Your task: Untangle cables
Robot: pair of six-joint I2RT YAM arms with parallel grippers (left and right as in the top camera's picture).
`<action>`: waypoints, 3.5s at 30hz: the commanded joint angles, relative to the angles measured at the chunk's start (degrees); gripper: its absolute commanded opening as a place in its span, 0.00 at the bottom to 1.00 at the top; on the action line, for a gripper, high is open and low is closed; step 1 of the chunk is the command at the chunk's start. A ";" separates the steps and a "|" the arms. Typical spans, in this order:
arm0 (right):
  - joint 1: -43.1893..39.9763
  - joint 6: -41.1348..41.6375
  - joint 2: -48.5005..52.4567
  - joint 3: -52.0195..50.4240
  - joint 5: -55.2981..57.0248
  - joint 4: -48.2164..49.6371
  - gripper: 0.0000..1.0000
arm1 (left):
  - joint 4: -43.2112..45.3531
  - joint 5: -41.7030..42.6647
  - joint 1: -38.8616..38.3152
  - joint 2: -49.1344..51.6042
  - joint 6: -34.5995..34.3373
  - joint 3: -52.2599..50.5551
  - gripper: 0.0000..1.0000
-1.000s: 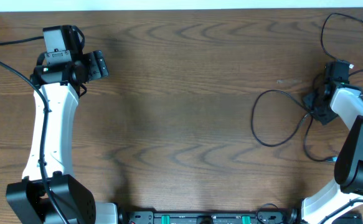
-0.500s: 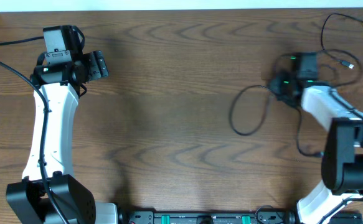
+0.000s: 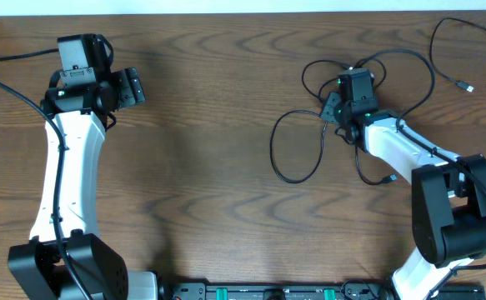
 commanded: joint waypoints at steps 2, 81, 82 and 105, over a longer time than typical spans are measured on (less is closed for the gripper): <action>-0.33 -15.72 -3.02 0.07 3.54 -0.07 0.99 | -0.22 -0.31 0.15 -0.83 -0.31 -0.59 0.90; -37.11 -33.05 24.96 14.71 -20.74 9.44 0.95 | -0.22 -0.28 0.15 -0.83 -0.31 -0.59 0.90; -37.27 -33.05 24.70 14.71 -20.65 8.09 0.94 | -0.20 -0.28 0.15 -0.83 -0.31 -0.59 0.90; -40.54 -29.18 -5.75 14.71 -1.07 -34.51 0.65 | -0.22 -0.28 0.15 -0.83 -0.31 -0.59 0.90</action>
